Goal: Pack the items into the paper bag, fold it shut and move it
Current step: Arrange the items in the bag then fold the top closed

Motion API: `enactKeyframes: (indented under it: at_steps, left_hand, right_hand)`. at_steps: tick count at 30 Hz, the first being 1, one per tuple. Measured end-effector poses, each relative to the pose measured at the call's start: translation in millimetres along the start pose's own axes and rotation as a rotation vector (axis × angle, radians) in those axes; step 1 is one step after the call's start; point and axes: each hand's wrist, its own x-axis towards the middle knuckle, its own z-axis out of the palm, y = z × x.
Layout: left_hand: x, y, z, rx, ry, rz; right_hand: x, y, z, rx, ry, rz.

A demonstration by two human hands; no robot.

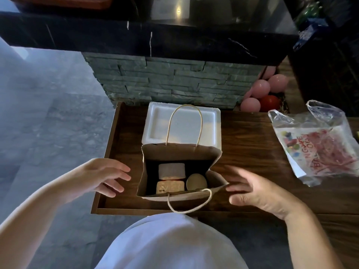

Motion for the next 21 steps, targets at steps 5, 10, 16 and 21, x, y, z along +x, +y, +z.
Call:
enactKeyframes:
  at_steps: [5, 10, 16, 21]
  left_hand:
    - [12, -15, 38, 0.232, -0.031, 0.089]
    - [34, -16, 66, 0.432, 0.184, 0.304]
    - [45, -32, 57, 0.534, 0.32, 0.411]
    - [57, -37, 65, 0.334, 0.275, 0.292]
  right_hand:
    - [17, 11, 29, -0.029, 0.036, -0.019]
    - [43, 9, 52, 0.156, 0.203, -0.16]
    - [47, 17, 39, 0.04, 0.318, -0.181]
    - [52, 14, 42, 0.051, 0.375, -0.248]
